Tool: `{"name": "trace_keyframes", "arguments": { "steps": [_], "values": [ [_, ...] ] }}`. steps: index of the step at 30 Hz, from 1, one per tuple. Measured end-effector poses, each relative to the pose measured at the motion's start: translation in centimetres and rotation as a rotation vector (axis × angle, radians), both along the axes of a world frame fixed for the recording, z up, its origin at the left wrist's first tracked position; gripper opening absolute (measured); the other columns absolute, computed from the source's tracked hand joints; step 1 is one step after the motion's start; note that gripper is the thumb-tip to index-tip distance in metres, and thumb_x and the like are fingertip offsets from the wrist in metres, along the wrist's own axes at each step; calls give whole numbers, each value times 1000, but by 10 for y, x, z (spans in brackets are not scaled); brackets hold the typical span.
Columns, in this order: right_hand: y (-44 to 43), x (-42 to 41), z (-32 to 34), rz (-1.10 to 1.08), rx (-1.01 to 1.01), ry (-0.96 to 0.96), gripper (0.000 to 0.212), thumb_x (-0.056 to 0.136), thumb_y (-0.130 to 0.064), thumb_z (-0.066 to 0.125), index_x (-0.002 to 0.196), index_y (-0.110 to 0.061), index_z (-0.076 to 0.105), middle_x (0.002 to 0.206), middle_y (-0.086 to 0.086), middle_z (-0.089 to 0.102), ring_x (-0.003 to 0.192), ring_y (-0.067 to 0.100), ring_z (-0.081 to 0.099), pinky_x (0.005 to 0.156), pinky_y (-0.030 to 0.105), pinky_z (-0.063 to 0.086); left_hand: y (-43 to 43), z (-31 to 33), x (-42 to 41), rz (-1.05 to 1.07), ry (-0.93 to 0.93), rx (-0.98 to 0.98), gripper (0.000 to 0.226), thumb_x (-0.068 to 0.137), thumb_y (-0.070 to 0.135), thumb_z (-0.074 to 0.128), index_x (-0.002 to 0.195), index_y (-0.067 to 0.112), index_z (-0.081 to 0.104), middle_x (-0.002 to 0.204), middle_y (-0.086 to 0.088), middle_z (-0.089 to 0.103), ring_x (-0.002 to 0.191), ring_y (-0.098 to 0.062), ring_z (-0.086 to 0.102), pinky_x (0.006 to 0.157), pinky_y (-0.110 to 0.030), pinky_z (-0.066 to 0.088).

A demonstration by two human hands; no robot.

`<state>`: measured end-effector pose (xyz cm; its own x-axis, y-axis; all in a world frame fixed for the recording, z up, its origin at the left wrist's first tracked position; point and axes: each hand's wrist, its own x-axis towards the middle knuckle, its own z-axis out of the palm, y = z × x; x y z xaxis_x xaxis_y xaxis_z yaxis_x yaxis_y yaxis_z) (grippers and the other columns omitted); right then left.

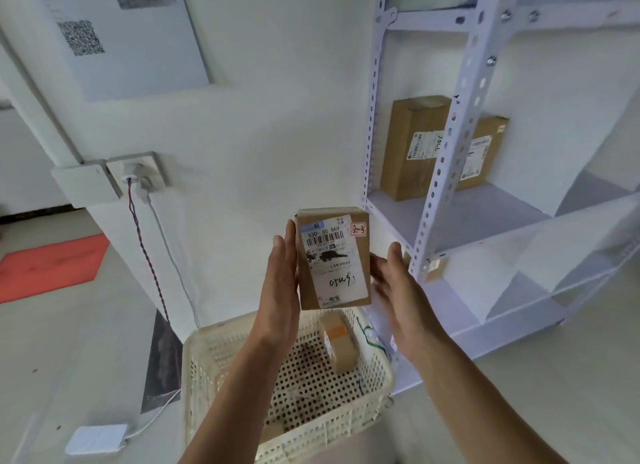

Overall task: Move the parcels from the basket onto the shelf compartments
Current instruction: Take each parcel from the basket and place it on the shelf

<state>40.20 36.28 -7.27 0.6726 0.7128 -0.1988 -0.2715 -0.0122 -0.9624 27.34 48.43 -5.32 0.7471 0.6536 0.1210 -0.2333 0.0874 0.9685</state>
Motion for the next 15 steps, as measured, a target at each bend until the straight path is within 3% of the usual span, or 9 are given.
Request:
{"name": "trace_keyframes", "arguments": {
  "steps": [4,5,7,9,10,12,15],
  "values": [
    [-25,-2,9,-54,48,8,71,95,-68,33,148,-26,55,138,-8,68,128,7,62,117,34,44,-21,4,6,-29,-5,1,50,112,60,14,131,70,59,146,32,60,141,7,50,130,-49,26],
    [-31,-2,10,-60,42,-7,64,100,-65,30,148,-29,54,139,-8,68,128,7,62,112,30,47,-27,5,9,-42,8,12,51,113,58,12,133,67,58,147,31,59,141,7,50,129,-48,26],
    [-43,0,11,-69,22,-19,49,107,-61,23,130,-43,63,131,-12,72,122,5,66,97,24,52,-39,6,15,-76,29,28,52,112,58,12,147,57,51,153,26,56,145,4,47,128,-45,28],
    [-55,5,12,-85,16,-13,49,108,-60,22,115,-47,68,119,-12,78,114,5,71,92,25,54,-56,14,24,-131,25,52,58,114,51,8,128,66,63,138,33,65,133,12,55,115,-29,41],
    [-62,9,13,-107,16,-14,50,108,-61,22,114,-47,69,119,-10,79,114,7,71,94,27,54,-67,18,29,-167,11,54,66,115,46,6,117,66,69,126,36,69,124,16,59,104,-19,47],
    [-77,20,12,-144,30,-25,50,107,-63,22,115,-49,69,121,-10,78,120,10,69,103,34,52,-85,20,41,-195,-9,37,64,115,39,5,117,55,66,113,38,73,113,17,65,90,-11,52],
    [-107,41,13,-176,38,-52,51,104,-68,22,112,-56,71,123,-14,77,123,9,67,115,42,46,-108,19,64,-219,-3,39,49,114,44,7,132,51,52,126,38,69,126,15,59,104,-21,43]
  ]
}}
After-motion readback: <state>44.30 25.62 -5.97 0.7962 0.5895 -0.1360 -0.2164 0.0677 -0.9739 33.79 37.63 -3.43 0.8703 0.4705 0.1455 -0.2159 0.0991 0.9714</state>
